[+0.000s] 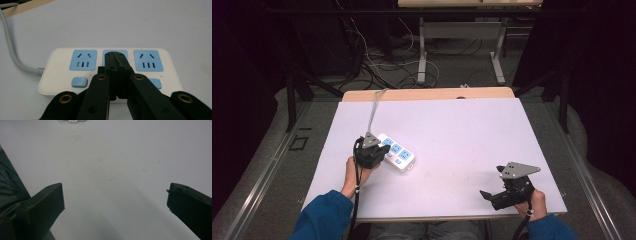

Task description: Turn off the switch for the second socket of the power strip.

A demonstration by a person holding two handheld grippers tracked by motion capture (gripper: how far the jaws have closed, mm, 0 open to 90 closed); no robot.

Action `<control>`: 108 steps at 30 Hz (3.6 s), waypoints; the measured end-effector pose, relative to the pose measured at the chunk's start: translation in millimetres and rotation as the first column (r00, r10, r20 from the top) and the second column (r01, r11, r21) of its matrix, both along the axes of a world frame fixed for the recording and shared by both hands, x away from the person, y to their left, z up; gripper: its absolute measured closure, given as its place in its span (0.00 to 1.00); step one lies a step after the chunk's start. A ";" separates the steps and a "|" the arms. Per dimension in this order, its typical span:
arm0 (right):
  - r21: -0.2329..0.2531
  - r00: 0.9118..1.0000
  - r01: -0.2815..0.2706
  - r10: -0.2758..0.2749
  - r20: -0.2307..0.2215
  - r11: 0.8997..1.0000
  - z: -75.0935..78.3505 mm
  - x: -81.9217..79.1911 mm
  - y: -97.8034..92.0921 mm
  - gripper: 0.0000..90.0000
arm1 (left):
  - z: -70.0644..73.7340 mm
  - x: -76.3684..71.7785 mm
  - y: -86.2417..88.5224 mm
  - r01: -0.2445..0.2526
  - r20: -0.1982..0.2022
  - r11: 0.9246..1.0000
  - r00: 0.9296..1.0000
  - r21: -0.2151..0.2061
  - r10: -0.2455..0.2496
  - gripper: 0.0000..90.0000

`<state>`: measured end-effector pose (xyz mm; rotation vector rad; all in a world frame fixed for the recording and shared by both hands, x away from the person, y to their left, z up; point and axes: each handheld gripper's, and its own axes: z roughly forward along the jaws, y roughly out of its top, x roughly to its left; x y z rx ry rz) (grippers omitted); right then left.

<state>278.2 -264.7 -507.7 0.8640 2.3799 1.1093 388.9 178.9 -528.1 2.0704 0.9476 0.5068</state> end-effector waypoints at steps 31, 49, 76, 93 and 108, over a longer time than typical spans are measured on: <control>-0.001 1.000 -0.005 0.005 -0.009 1.000 -0.1 0.5 0.0 0.01 | -12.1 3.6 -1.4 0.009 -0.050 0.999 0.999 0.031 -0.007 1.00; 0.001 1.000 0.005 -0.005 -0.017 1.000 -0.1 -0.7 0.3 0.01 | -14.3 3.7 0.5 0.022 -0.046 1.000 0.999 0.003 -0.022 1.00; 0.001 1.000 0.011 -0.011 -0.011 1.000 -0.6 -0.9 1.0 0.01 | -16.3 2.0 0.1 0.019 -0.027 1.000 0.999 0.004 -0.019 1.00; 0.000 1.000 0.007 -0.007 -0.017 1.000 -0.7 -0.4 0.7 0.01 | -16.2 1.9 -0.3 0.021 -0.026 1.000 0.999 0.008 -0.021 1.00; -0.001 1.000 0.010 -0.010 -0.015 1.000 -0.5 -0.8 0.9 0.01 | -16.5 1.6 -0.4 0.020 -0.023 1.000 1.000 0.009 -0.020 1.00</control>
